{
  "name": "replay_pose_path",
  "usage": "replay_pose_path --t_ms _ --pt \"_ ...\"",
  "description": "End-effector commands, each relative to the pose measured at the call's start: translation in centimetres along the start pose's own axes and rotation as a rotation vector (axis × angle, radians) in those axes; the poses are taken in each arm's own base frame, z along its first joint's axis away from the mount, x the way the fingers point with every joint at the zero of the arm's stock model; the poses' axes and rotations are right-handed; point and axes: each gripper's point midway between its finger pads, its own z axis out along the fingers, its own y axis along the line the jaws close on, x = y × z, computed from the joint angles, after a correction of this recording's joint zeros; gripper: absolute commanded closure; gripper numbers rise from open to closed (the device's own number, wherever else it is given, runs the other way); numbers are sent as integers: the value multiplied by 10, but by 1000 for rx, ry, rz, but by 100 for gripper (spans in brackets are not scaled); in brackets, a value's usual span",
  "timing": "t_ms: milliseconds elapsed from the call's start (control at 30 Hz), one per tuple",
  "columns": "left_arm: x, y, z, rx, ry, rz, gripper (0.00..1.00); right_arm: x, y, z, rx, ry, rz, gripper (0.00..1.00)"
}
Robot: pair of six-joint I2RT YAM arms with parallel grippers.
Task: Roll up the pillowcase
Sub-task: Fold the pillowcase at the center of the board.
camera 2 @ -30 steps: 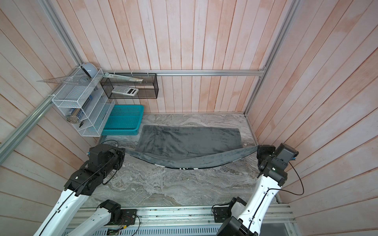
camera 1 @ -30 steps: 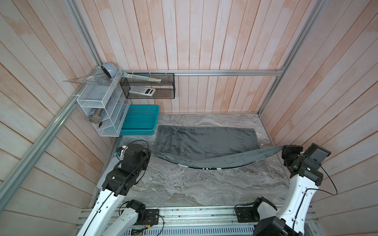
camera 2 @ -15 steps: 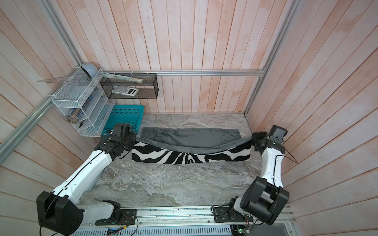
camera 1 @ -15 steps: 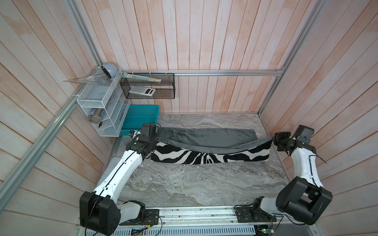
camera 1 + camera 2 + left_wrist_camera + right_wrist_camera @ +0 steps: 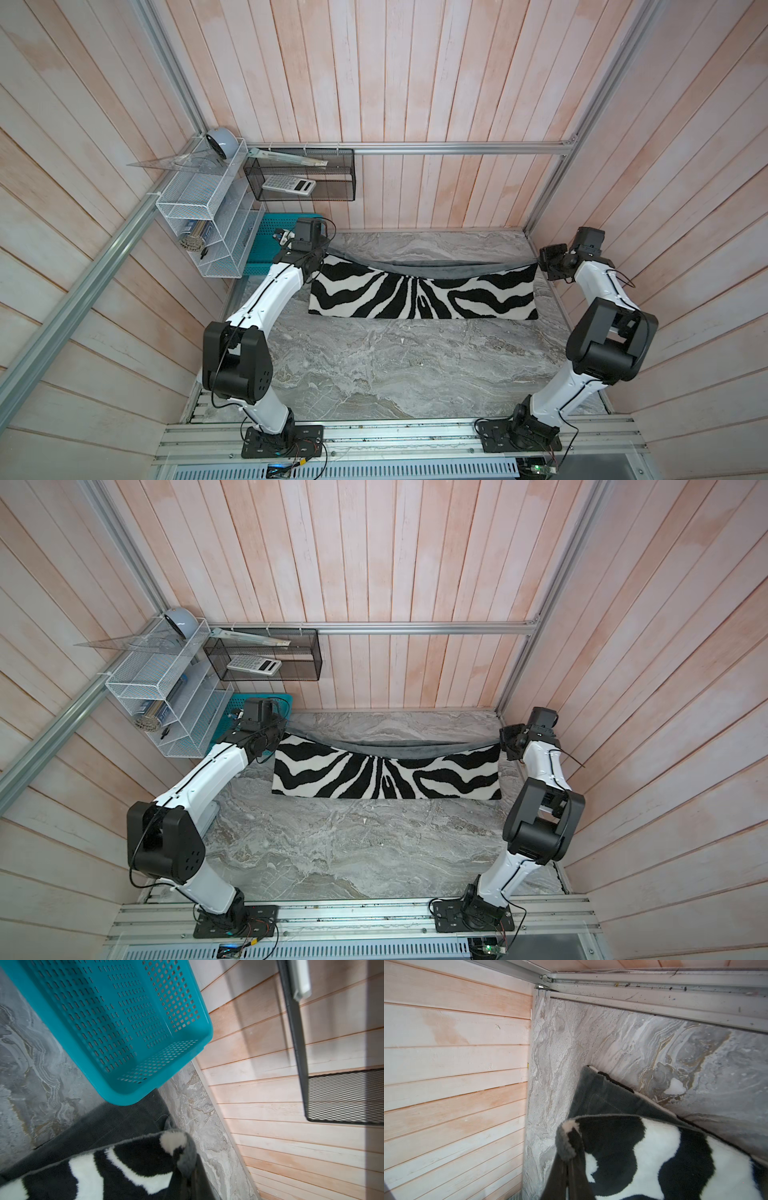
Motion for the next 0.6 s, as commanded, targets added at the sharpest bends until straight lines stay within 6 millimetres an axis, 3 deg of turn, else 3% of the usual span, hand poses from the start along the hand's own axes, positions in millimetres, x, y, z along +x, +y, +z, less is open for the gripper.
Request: replay_pose_path --t_ms 0,200,400,433,467,567 --pt "-4 -5 15 5 -5 32 100 -8 5 10 33 -17 -37 100" --pt "-1 -8 38 -20 5 54 100 -10 2 33 78 -10 -37 100" --pt "-9 -22 56 -8 -7 54 100 -1 11 73 84 41 -40 100" --pt "-10 -27 57 -1 -7 57 90 0 14 80 81 49 -38 93" --pt "-11 -30 58 4 -10 64 71 0 21 85 60 58 -39 79" --pt "-15 -42 56 42 -14 67 28 2 38 89 5 70 -51 61"
